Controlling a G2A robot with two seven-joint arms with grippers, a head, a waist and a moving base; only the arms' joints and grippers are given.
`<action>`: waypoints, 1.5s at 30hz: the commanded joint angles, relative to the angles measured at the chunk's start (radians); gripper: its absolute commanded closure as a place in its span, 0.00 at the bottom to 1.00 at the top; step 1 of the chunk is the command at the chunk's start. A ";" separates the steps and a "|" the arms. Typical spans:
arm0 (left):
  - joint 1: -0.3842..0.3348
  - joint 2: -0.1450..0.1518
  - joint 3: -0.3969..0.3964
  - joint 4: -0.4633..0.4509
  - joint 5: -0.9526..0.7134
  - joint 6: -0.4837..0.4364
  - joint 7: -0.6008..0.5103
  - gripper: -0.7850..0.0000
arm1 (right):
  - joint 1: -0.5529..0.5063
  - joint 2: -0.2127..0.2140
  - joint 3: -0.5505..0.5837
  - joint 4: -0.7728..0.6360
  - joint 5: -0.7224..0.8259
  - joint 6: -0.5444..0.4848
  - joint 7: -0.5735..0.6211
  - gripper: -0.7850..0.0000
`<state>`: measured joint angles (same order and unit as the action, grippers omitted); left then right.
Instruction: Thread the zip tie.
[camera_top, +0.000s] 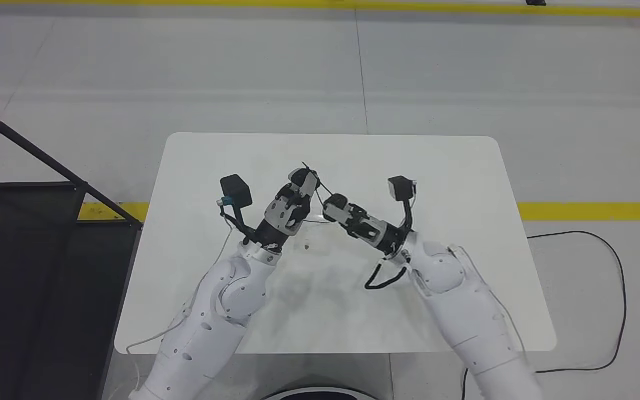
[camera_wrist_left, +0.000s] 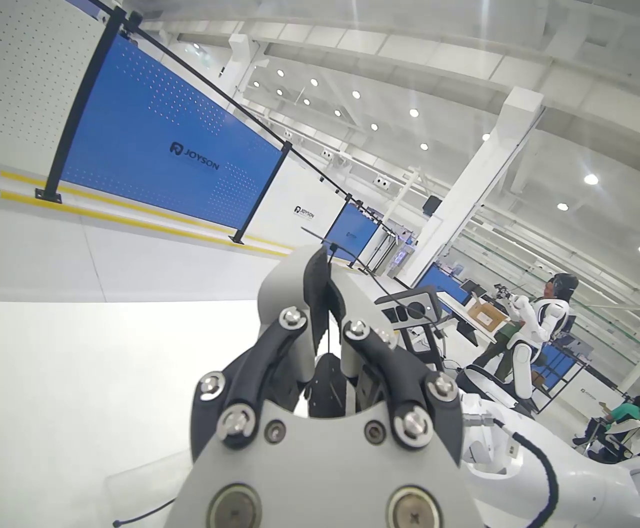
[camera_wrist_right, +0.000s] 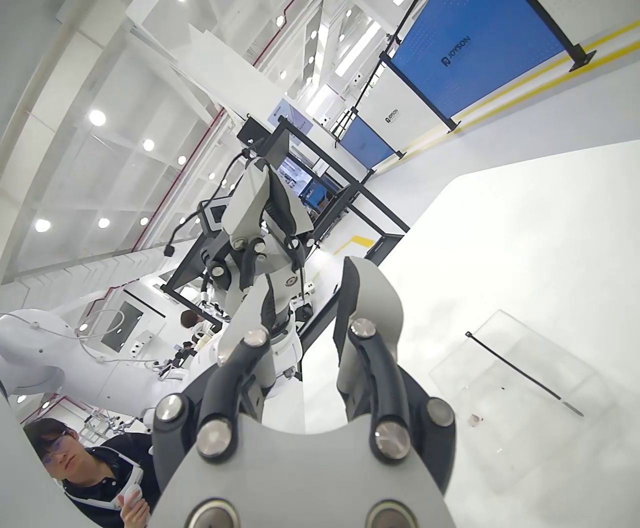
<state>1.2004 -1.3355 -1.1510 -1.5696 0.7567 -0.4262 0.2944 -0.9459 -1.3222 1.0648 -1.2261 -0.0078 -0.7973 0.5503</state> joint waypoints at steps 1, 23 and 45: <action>0.000 0.000 0.000 0.000 0.000 0.000 0.000 1.00 | 0.002 -0.001 -0.005 0.000 -0.007 -0.001 -0.007 0.61; 0.000 0.000 0.000 0.000 0.000 0.000 0.000 1.00 | 0.017 -0.006 -0.032 -0.004 -0.020 0.006 -0.022 1.00; 0.000 0.000 0.000 0.000 0.000 0.000 0.000 0.60 | 0.012 -0.004 -0.027 -0.002 0.007 -0.038 -0.041 1.00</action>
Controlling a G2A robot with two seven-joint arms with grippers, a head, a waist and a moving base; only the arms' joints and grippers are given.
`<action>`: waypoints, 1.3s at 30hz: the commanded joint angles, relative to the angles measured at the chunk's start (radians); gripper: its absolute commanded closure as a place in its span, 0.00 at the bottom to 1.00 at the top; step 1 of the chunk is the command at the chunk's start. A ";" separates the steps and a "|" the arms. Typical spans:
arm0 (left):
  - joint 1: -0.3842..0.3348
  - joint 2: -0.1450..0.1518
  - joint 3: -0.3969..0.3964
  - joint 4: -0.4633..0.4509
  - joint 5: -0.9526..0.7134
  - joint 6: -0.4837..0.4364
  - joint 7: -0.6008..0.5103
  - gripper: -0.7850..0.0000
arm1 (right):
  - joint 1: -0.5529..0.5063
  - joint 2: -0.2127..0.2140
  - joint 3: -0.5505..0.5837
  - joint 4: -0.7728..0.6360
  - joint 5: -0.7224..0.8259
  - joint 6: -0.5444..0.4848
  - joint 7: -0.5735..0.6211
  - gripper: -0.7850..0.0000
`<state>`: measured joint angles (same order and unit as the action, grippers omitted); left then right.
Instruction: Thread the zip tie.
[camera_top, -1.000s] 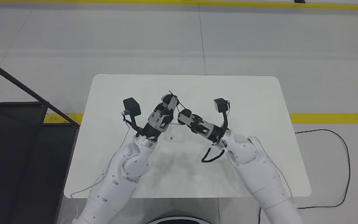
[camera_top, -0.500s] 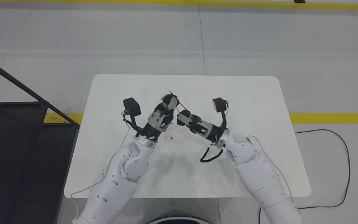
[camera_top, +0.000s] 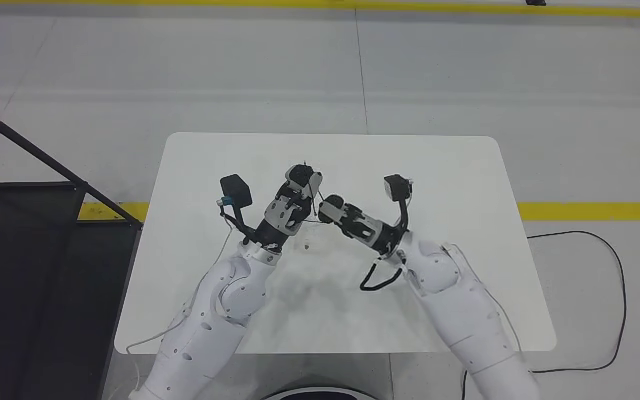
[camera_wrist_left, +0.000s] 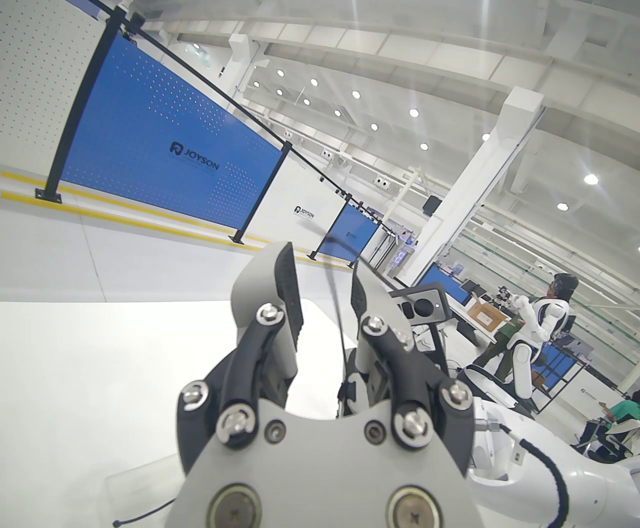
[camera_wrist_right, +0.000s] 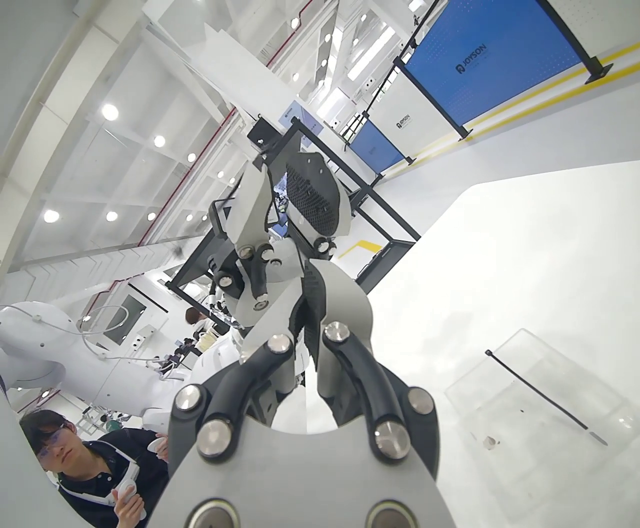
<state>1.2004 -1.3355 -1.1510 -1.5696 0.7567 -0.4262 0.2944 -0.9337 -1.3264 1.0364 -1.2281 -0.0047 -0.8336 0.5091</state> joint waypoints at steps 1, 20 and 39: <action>0.000 0.000 0.000 0.000 0.000 0.000 0.000 0.60 | 0.000 0.001 0.003 0.000 0.006 -0.003 0.000 1.00; 0.000 0.000 0.000 0.000 0.000 0.000 0.000 0.58 | -0.017 0.031 0.062 -0.019 0.131 -0.008 0.151 1.00; 0.006 0.001 0.006 -0.010 0.029 0.016 -0.032 0.00 | -0.039 0.081 0.133 -0.064 0.288 0.021 0.375 1.00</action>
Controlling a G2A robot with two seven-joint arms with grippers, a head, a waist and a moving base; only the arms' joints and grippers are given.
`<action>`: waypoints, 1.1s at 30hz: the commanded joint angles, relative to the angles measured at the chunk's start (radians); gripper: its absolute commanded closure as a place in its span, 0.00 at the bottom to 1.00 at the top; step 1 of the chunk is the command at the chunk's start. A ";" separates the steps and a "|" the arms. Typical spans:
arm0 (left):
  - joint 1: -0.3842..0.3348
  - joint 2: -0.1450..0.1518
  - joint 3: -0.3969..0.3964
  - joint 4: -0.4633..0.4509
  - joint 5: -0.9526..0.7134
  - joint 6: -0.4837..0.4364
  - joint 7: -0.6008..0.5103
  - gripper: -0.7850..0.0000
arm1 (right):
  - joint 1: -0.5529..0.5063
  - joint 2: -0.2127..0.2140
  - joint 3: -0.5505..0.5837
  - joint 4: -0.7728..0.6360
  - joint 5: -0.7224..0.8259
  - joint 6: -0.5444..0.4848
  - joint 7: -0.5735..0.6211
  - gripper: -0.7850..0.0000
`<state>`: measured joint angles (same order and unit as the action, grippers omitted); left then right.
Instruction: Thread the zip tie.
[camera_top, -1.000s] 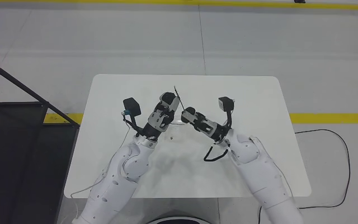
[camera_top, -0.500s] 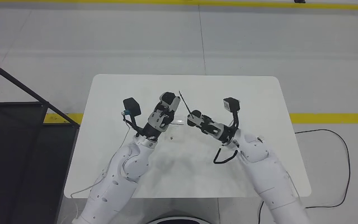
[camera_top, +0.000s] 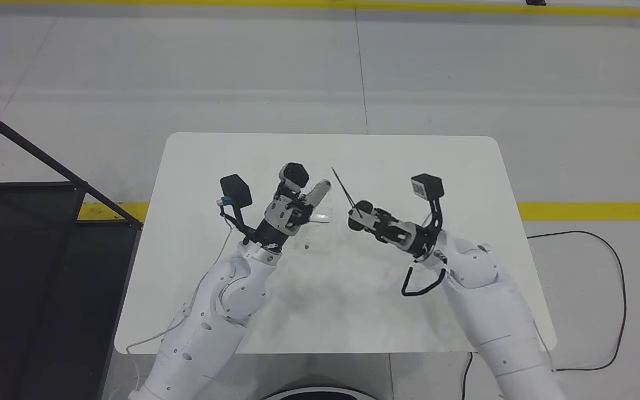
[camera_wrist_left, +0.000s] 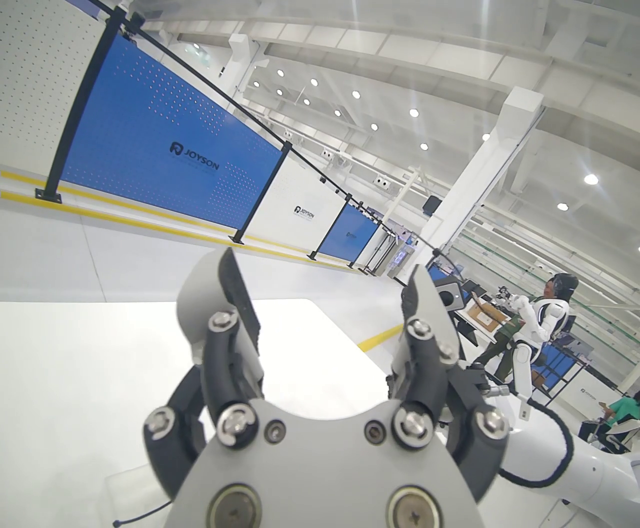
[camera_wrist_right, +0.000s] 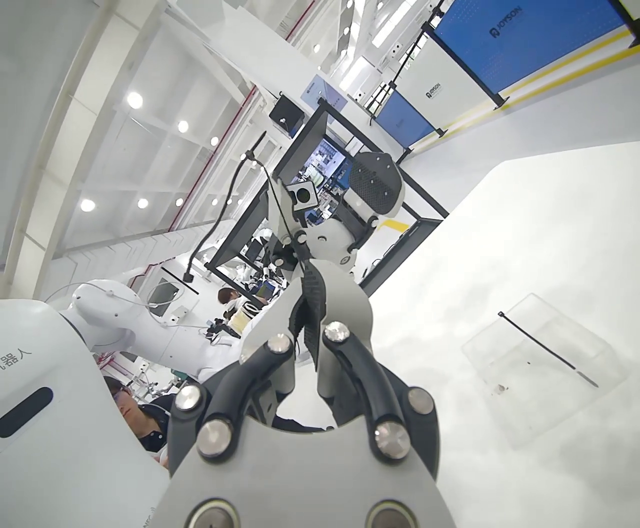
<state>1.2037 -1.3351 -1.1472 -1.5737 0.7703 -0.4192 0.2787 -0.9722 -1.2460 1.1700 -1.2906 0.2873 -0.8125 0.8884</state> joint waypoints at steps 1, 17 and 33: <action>0.003 -0.001 -0.001 -0.010 0.020 0.033 -0.010 0.00 | 0.000 0.001 -0.001 -0.002 -0.008 0.000 -0.009 1.00; -0.005 0.026 -0.159 -0.015 -0.416 -0.110 -0.442 0.00 | -0.004 0.020 0.002 -0.004 -0.032 -0.001 0.048 1.00; -0.021 0.046 -0.182 -0.017 -0.734 -0.136 -0.770 0.00 | -0.015 0.026 0.000 -0.031 -0.082 0.036 0.032 1.00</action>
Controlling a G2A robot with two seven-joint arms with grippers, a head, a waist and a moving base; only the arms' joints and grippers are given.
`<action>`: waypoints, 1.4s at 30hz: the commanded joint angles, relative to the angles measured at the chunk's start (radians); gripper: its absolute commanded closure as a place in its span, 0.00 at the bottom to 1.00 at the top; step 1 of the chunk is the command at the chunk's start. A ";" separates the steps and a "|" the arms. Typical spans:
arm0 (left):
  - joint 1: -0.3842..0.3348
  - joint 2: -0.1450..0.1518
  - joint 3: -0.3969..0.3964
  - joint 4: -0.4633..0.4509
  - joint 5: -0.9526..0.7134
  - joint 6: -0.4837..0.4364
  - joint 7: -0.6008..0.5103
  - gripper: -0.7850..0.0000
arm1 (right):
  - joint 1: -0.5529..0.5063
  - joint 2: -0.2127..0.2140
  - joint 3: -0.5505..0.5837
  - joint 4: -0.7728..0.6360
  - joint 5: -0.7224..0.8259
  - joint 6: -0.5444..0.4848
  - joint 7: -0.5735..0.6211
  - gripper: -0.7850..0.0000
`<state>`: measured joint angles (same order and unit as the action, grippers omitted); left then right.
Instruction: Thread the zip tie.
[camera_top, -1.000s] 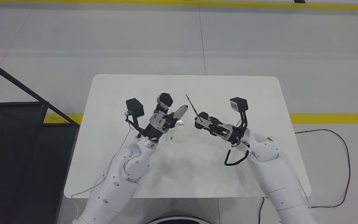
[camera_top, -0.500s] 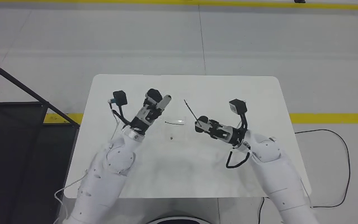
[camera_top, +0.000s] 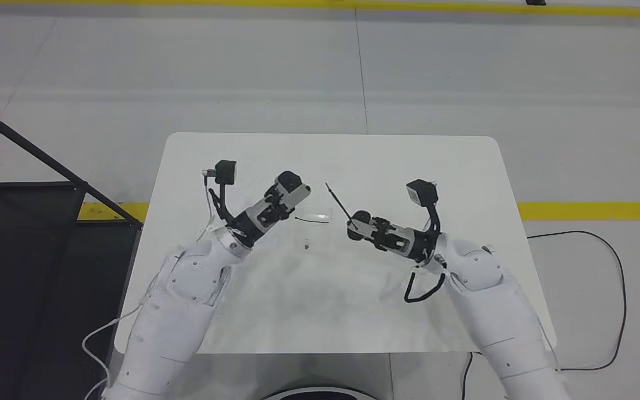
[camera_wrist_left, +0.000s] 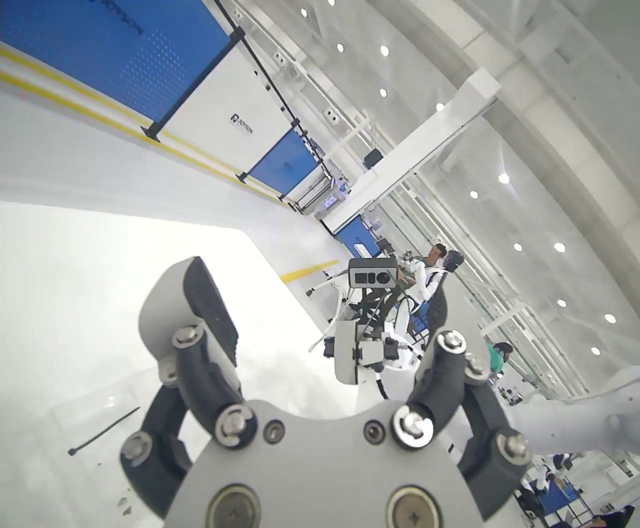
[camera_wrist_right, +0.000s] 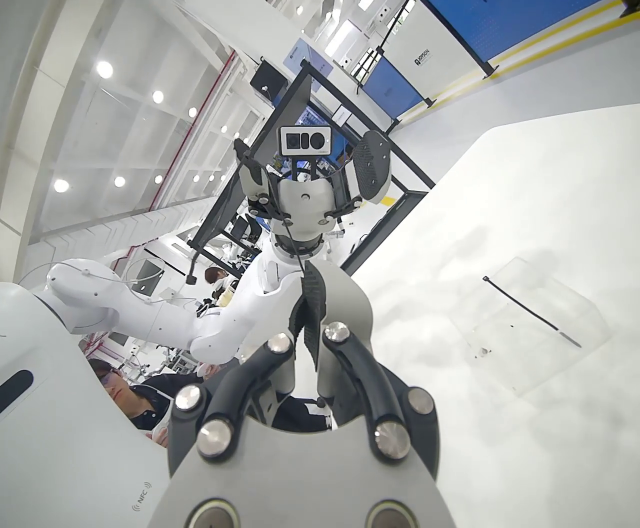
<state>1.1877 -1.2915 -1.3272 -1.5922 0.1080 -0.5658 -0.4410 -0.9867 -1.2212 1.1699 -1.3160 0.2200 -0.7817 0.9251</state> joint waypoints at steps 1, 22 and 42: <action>-0.011 0.005 -0.007 0.005 -0.132 0.021 -0.096 0.00 | -0.001 0.002 -0.001 -0.006 -0.022 0.005 -0.001 1.00; -0.128 0.037 -0.007 0.156 -0.508 0.058 -0.572 0.55 | 0.081 0.051 -0.087 0.034 0.176 0.095 0.209 1.00; -0.138 0.048 0.017 0.166 -0.545 0.062 -0.589 1.00 | 0.115 0.083 -0.155 0.061 0.196 0.059 0.172 1.00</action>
<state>1.0506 -1.2441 -1.3112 -1.4262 -0.4357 -0.5046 -1.0282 -0.8731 -1.1395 1.0168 -1.2562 0.4152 -0.7216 1.0985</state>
